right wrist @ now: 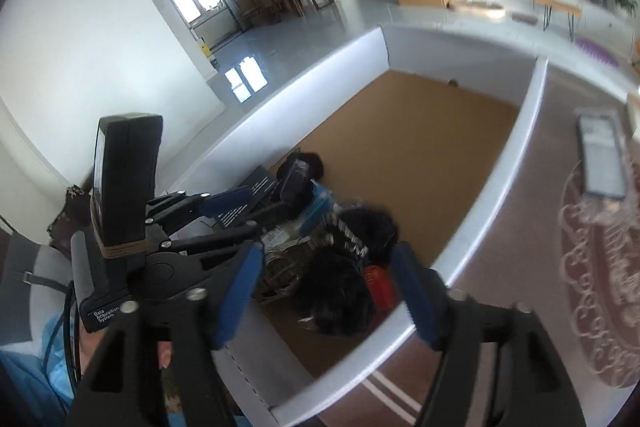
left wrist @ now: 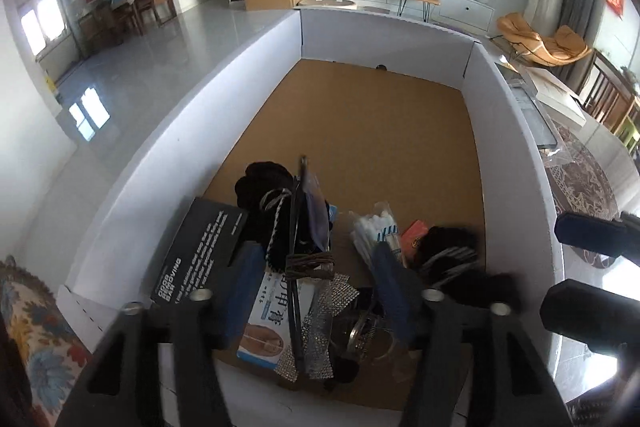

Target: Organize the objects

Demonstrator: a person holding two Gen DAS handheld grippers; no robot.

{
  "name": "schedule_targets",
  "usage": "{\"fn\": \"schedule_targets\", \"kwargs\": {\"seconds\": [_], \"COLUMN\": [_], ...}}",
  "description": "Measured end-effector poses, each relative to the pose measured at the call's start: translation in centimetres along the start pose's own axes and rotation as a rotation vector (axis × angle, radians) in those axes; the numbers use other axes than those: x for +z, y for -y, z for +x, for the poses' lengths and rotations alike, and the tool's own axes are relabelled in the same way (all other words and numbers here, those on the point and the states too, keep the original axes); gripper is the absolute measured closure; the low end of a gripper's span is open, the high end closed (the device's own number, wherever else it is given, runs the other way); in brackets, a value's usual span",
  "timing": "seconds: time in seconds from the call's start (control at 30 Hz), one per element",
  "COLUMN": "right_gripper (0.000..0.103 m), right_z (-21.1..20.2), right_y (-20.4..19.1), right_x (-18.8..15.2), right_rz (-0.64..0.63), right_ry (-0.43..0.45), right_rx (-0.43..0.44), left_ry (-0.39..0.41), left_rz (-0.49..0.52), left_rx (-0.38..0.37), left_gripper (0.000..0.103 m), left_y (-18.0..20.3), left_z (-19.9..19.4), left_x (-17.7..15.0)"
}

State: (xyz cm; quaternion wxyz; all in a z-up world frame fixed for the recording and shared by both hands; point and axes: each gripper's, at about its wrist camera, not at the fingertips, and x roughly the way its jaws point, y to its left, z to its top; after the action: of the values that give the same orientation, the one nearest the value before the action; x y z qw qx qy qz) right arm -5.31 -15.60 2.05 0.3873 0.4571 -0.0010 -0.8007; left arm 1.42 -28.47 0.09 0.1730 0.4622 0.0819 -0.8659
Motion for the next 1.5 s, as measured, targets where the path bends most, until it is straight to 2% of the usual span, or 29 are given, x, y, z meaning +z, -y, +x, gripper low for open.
{"fn": "schedule_targets", "kwargs": {"seconds": [0.03,0.07,0.1,0.17,0.23,0.33,0.47,0.5,0.6,0.63,0.67,0.77,0.9,1.03,1.23,1.4,1.5], "right_gripper": [0.032,0.030,0.027,0.013,0.006,0.005,0.005,0.005,0.005,0.005,0.005,0.005,0.005,0.004,0.000,0.000,0.000], "right_z": [-0.1,-0.4,-1.0,-2.9,-5.1,-7.7,-9.5,-10.0,-11.7,-12.1,-12.5,-13.4,-13.6,-12.9,-12.5,-12.5,-12.5], "right_y": [0.3,0.6,1.2,2.9,5.3,10.2,17.8,19.2,22.9,23.7,24.4,25.5,25.7,26.3,26.4,26.3,26.3], "right_x": [-0.3,-0.6,-0.9,-1.8,-3.2,-6.4,-12.5,-13.7,-16.2,-16.9,-17.5,-18.6,-19.3,-19.8,-20.0,-20.0,-20.0], "right_rz": [0.017,0.025,0.036,0.059,0.091,0.172,0.294,0.318,0.401,0.422,0.441,0.461,0.458,0.435,0.423,0.423,0.426], "right_ry": [0.007,0.019,0.040,0.096,0.159,0.214,0.153,0.142,0.121,0.119,0.117,0.119,0.118,0.114,0.108,0.108,0.109], "right_rx": [0.007,0.009,0.000,-0.047,-0.118,-0.274,-0.540,-0.584,-0.682,-0.705,-0.731,-0.786,-0.796,-0.780,-0.771,-0.771,-0.772], "left_ry": [0.016,0.036,0.052,0.076,0.102,0.119,0.121,0.123,0.119,0.106,0.089,0.021,-0.052,-0.082,-0.109,-0.133,-0.120], "left_rz": [-0.021,-0.029,-0.026,0.003,0.026,0.067,0.177,0.209,0.308,0.345,0.369,0.416,0.415,0.389,0.345,0.301,0.285], "left_rx": [-0.007,-0.008,-0.010,-0.013,-0.031,-0.135,-0.291,-0.326,-0.433,-0.472,-0.493,-0.512,-0.480,-0.416,-0.379,-0.404,-0.418], "left_gripper": [0.015,0.012,0.012,0.012,0.012,0.012,0.012,0.012,0.011,0.008,0.004,0.004,0.004,0.004,0.004,0.004,0.004], "left_y": [-0.2,-0.3,-0.1,1.1,2.7,5.4,10.7,12.1,16.6,18.3,19.6,23.2,25.5,26.0,26.9,28.7,29.8], "left_z": [0.0,-0.4,-0.6,-0.8,-1.4,-2.5,-4.5,-5.2,-7.1,-7.3,-7.4,-6.3,-3.7,-1.6,1.1,3.0,3.4], "left_x": [-0.2,-0.7,-0.9,-0.8,-1.0,-1.1,-2.1,-2.5,-4.4,-5.2,-5.7,-7.3,-8.1,-7.9,-6.6,-4.8,-3.0]}}
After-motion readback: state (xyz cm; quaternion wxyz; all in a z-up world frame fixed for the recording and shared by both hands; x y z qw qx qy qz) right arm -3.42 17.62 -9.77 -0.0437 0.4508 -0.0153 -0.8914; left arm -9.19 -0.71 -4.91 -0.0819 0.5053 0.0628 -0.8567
